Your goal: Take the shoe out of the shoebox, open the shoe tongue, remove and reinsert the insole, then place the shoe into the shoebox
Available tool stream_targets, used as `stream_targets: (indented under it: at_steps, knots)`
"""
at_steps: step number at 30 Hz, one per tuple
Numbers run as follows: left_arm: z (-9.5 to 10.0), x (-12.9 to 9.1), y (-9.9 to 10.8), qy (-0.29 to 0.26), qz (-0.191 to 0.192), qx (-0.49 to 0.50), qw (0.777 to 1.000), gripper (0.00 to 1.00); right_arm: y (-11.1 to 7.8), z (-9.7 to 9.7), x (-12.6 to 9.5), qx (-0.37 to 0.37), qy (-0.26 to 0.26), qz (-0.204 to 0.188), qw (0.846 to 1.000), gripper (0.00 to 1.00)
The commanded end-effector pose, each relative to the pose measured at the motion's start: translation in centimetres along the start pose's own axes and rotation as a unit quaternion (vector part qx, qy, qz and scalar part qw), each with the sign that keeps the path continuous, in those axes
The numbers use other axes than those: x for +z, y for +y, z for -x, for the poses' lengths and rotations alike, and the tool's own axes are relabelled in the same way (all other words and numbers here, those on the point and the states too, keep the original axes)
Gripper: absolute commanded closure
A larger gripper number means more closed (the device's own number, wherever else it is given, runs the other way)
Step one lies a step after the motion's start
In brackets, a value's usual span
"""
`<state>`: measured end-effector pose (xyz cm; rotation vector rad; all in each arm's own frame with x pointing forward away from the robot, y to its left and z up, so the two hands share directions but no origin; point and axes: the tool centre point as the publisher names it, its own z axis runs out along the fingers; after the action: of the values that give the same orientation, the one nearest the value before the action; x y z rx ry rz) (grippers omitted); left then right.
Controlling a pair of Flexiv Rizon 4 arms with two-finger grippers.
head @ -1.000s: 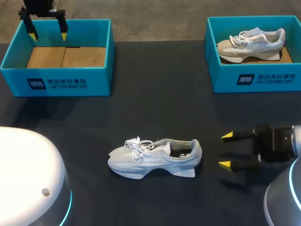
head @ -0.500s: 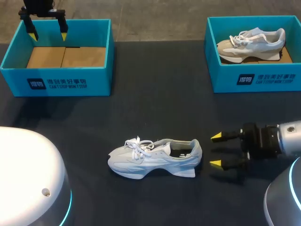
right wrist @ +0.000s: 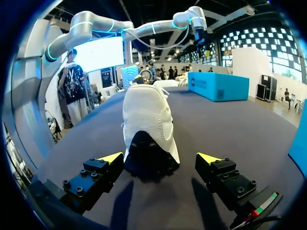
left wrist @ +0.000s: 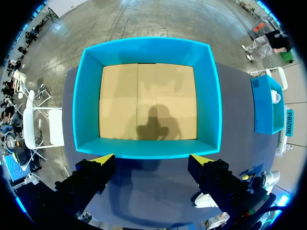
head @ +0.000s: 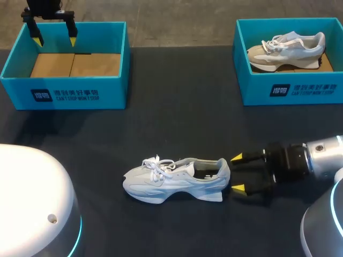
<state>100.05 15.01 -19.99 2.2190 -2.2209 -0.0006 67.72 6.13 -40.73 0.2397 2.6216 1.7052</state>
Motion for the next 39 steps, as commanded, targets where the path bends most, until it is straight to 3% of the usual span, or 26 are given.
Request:
stream_targets:
  at_steps: [1,39]
  knots:
    - [0.0,0.0,0.0,0.000,0.000,0.000,1.000,0.00,-0.2,-0.1,1.0,0.000,0.000,0.001,1.000,0.00]
    - [0.0,0.0,0.0,0.000,0.000,0.000,1.000,0.00,0.8,-0.8,3.7,-0.010,0.000,0.024,1.000,0.00]
